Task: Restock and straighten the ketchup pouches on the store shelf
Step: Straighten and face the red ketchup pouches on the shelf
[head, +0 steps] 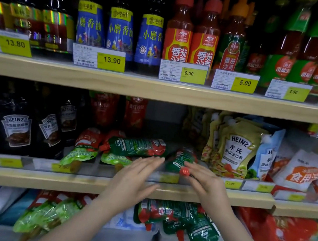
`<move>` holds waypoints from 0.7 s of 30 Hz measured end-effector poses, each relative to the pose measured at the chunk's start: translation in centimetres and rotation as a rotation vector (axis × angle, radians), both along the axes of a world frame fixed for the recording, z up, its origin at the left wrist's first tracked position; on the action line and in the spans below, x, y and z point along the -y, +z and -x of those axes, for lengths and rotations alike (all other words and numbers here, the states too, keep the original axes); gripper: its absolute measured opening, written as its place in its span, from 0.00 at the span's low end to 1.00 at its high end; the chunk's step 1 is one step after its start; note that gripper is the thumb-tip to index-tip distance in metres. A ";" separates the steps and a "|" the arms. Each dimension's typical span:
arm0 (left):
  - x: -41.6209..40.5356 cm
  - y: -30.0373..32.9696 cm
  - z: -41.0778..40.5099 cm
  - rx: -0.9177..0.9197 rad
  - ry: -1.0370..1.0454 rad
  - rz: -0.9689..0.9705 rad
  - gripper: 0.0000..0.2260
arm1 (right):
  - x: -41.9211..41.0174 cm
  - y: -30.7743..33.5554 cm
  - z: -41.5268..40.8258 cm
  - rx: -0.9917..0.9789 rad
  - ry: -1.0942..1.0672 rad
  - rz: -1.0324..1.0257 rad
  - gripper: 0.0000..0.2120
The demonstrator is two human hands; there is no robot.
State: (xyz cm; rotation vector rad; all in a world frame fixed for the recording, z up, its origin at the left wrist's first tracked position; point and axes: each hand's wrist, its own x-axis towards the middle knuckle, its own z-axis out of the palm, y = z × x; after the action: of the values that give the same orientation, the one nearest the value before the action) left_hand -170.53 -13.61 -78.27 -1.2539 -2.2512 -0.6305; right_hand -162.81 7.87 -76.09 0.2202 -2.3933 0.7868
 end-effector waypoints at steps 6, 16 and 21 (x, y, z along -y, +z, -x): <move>-6.4 1.4 2.3 0.565 -0.199 -0.328 0.17 | -0.3 4.6 -0.2 -0.060 0.057 0.313 0.09; -8.5 1.7 4.8 0.723 -0.002 -0.270 0.21 | 0.0 5.1 4.4 0.039 -0.049 1.003 0.14; -8.8 1.3 5.1 0.662 0.077 -0.235 0.24 | 0.1 5.5 5.7 0.016 -0.084 1.125 0.15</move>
State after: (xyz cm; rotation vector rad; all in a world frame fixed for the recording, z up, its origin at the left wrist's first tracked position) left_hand -175.59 -4.78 -76.98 -0.9199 -2.6087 -1.3965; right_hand -168.47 7.82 -70.55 -0.3415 -1.6159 1.9080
